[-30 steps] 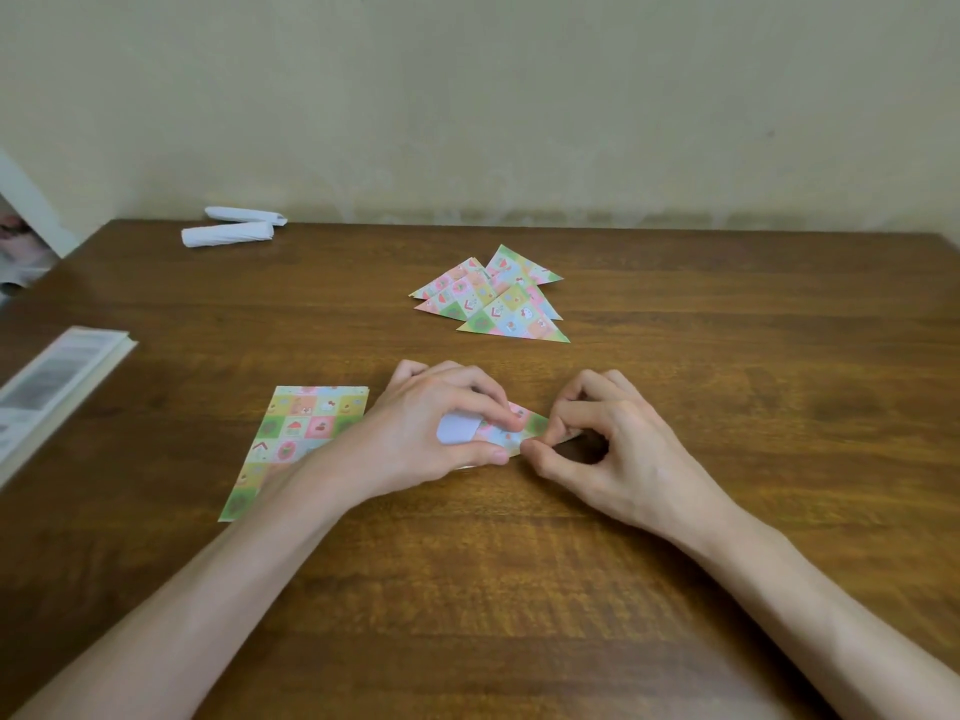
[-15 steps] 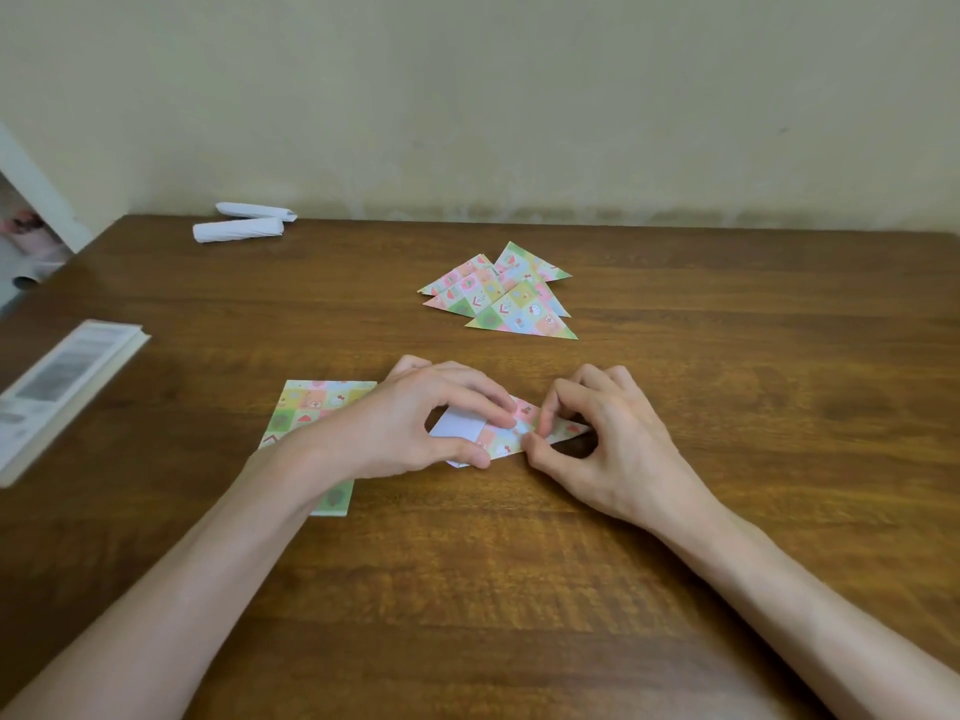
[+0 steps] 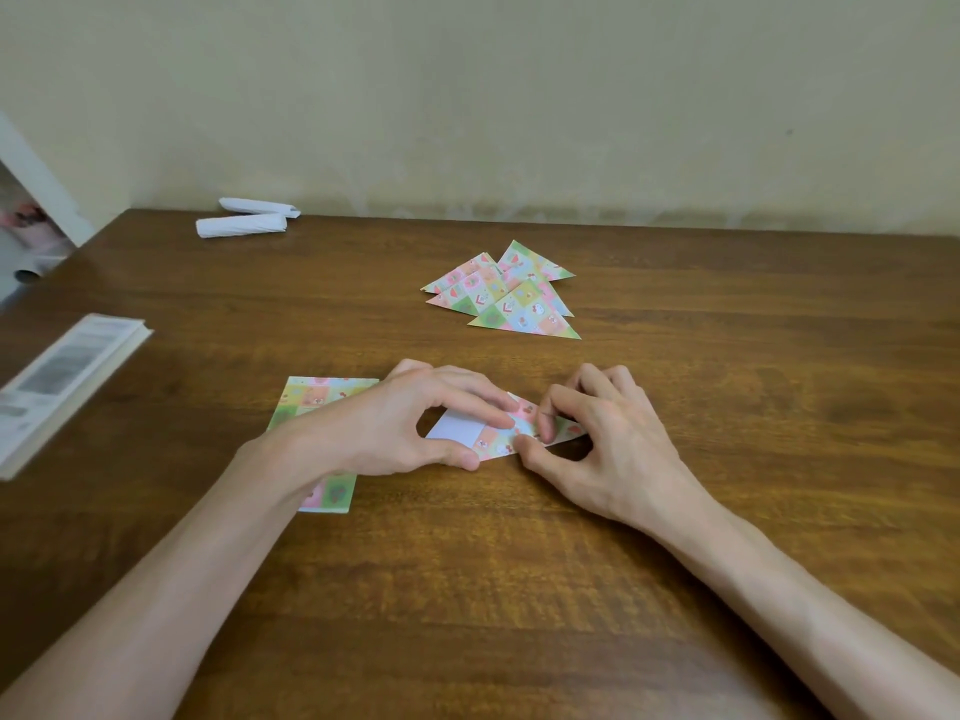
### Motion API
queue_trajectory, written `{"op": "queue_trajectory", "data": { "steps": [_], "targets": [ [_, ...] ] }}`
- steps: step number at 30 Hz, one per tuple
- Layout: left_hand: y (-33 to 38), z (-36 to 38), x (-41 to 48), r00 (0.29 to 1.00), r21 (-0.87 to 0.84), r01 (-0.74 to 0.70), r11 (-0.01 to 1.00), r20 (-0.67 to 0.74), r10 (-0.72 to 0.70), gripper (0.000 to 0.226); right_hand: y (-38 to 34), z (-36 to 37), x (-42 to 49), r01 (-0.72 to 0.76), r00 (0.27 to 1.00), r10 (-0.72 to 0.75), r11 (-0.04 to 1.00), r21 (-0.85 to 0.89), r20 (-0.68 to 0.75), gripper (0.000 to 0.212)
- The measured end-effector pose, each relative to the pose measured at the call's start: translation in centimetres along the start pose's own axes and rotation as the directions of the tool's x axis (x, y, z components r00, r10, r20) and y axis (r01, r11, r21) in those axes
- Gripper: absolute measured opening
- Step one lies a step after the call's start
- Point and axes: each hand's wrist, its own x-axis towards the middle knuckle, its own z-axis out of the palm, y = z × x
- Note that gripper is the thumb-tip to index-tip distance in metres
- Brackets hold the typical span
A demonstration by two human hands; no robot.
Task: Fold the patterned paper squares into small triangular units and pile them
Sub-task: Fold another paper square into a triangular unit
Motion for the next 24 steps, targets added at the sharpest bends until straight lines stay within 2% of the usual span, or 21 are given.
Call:
{"op": "queue_trajectory", "data": {
  "steps": [13, 17, 24],
  "targets": [
    [-0.2, 0.2, -0.1, 1.000, 0.002, 0.018, 1.000, -0.011, -0.018, 0.047, -1.3, -0.6, 0.7, -0.114, 0.982, 0.124, 0.991, -0.073, 0.140, 0.062],
    [-0.2, 0.2, -0.1, 1.000, -0.009, 0.011, 1.000, -0.012, -0.011, 0.048, -1.9, -0.1, 0.4, -0.158, 0.983, 0.163, 0.985, -0.064, 0.082, 0.057],
    [-0.2, 0.3, -0.1, 1.000, -0.018, 0.007, 1.000, -0.021, -0.007, 0.042, -2.0, 0.0, 0.4, -0.180, 0.979, 0.185, 0.982, -0.066, 0.084, 0.065]
  ]
}}
